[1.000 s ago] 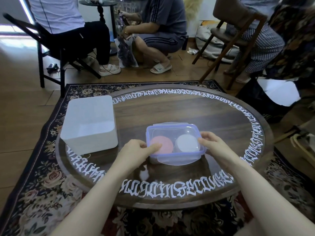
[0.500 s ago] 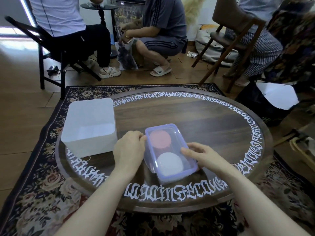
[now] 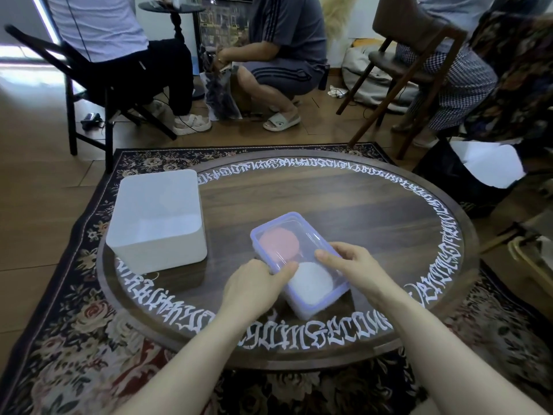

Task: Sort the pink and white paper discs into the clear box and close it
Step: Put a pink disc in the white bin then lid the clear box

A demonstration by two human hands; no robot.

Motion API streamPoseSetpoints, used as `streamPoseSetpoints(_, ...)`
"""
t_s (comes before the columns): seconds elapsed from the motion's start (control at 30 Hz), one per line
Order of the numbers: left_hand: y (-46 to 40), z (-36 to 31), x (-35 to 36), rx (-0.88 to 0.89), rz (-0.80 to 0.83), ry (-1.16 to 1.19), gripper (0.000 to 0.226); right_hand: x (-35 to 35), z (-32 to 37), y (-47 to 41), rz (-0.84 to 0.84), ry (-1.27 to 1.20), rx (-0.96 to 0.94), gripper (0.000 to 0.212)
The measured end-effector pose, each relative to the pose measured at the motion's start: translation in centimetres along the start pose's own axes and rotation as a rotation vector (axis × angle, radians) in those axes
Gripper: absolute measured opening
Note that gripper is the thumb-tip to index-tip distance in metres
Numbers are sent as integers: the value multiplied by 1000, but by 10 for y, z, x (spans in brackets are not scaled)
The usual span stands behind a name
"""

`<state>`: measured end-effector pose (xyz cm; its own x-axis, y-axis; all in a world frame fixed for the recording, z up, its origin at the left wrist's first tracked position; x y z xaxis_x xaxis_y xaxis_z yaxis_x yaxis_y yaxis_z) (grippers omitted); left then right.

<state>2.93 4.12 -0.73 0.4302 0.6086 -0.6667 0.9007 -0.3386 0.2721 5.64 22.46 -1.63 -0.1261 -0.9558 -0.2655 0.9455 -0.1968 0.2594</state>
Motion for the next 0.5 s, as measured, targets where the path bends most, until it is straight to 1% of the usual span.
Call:
streamPoseSetpoints(0.07, 9, -5, 19, 0, 190, 111, 58, 0, 5, -3, 40, 4, -1, 16)
streamPoseSetpoints(0.1, 13, -10, 25, -10, 281, 137, 61, -2, 7, -5, 26, 60, -24, 18)
streamPoseSetpoints(0.13, 16, -14, 27, -15, 344, 157, 61, -8, 10, -9, -40, 201, -76, 21)
streamPoseSetpoints(0.17, 17, -20, 24, -9, 368, 185, 58, -14, 14, -12, -154, 403, -135, 27)
streamPoseSetpoints(0.2, 15, -24, 16, 11, 345, 221, 54, -19, 20, -9, -278, 580, -187, 33)
streamPoseSetpoints(0.23, 11, -26, 4, 55, 249, 237, 49, -21, 28, -1, -382, 688, -231, 37)
streamPoseSetpoints(0.27, 4, -25, -14, 134, 68, 186, 42, -22, 35, 8, -434, 723, -269, 41)
streamPoseSetpoints(0.3, 0, -26, -33, 246, -150, 49, 31, -21, 39, 17, -423, 724, -294, 45)
streamPoseSetpoints(0.33, -1, -27, -47, 356, -292, -109, 26, -18, 40, 26, -354, 720, -295, 54)
streamPoseSetpoints(0.37, -4, -25, -50, 422, -306, -246, 40, -12, 36, 33, -242, 722, -274, 68)
streamPoseSetpoints(0.4, -11, -17, -46, 437, -227, -342, 59, -4, 31, 39, -121, 753, -242, 83)
streamPoseSetpoints(0.43, -17, -8, -42, 410, -107, -362, 73, 2, 26, 44, -29, 790, -223, 94)
streamPoseSetpoints(0.47, -22, 1, -35, 374, 10, -316, 81, 5, 23, 45, 17, 826, -222, 99)
streamPoseSetpoints(0.5, -23, 6, -29, 355, 91, -246, 87, 6, 24, 44, 26, 848, -236, 97)
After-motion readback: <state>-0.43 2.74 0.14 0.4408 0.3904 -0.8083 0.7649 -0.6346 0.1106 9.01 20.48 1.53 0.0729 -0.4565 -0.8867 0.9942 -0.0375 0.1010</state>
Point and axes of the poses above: each hand's wrist, its own y-axis away from the middle knuckle, its own x-axis out of the palm, z = x × y, the point moved 6 cm from there along -y, towards the middle knuckle
